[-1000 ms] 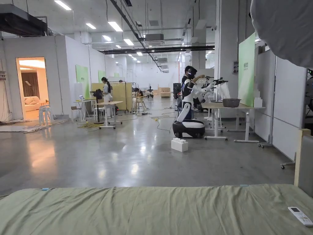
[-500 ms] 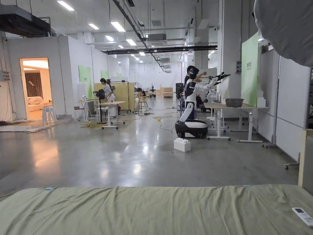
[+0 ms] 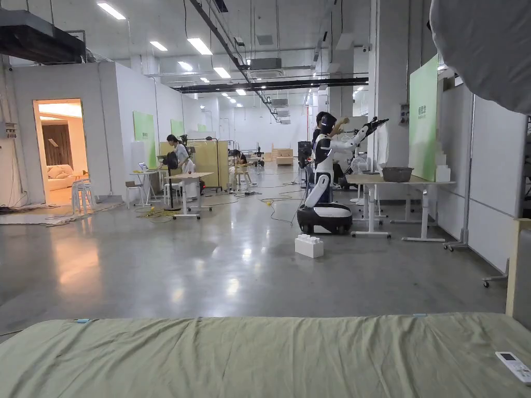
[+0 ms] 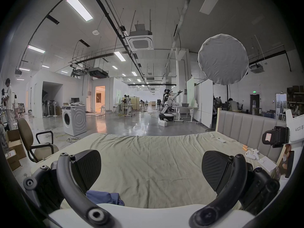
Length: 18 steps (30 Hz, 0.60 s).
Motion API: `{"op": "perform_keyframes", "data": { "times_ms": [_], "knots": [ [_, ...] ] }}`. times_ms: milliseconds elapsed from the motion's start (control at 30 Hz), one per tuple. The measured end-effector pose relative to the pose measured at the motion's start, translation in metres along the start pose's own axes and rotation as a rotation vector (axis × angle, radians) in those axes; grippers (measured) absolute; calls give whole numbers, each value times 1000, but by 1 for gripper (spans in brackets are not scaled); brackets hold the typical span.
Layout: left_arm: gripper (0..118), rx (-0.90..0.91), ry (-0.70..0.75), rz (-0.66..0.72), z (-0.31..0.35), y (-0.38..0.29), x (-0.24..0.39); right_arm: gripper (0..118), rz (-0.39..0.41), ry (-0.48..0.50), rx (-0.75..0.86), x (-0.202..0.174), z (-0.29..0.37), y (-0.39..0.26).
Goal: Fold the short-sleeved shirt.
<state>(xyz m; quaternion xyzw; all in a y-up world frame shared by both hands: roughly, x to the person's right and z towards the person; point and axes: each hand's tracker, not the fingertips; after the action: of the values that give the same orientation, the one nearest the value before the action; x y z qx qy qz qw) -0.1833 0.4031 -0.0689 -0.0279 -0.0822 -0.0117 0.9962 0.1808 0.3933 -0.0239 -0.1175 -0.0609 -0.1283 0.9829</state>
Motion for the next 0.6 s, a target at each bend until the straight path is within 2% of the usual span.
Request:
{"op": "perform_keyframes", "data": {
  "times_ms": [333,600],
  "knots": [
    [118,-18,-6,0,-1,-3,0,118,33,-22,22,-1,1,2],
    [118,-27,-21,-10,-3,-5,4,118,24,-27,21,1,1,5]
  ]
}}
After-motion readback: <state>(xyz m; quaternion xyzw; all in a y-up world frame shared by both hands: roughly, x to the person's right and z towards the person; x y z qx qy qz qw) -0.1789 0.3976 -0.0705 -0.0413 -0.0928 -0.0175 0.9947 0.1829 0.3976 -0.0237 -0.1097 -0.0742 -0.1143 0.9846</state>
